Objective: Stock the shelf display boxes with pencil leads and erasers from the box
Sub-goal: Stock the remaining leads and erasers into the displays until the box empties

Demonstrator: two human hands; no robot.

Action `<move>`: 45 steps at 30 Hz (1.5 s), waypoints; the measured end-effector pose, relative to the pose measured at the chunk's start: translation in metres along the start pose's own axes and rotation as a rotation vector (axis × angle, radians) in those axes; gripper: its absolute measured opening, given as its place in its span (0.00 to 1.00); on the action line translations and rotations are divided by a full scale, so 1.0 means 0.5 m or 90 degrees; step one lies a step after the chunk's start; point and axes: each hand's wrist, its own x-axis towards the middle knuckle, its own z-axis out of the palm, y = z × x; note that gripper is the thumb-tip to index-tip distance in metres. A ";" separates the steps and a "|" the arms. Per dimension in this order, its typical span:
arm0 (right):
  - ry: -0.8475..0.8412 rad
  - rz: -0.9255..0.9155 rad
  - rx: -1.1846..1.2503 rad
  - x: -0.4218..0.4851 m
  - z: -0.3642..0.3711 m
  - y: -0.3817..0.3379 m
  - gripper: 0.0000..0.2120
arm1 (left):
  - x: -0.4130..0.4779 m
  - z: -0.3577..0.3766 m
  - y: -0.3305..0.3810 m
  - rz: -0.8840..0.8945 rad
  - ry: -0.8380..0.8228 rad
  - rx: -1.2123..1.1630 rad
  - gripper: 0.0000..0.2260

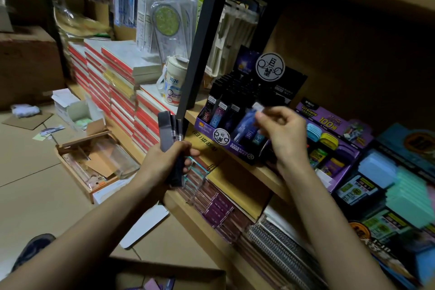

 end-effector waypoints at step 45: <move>0.092 -0.038 0.007 -0.009 -0.025 0.005 0.03 | -0.017 0.023 -0.006 0.023 -0.084 0.027 0.13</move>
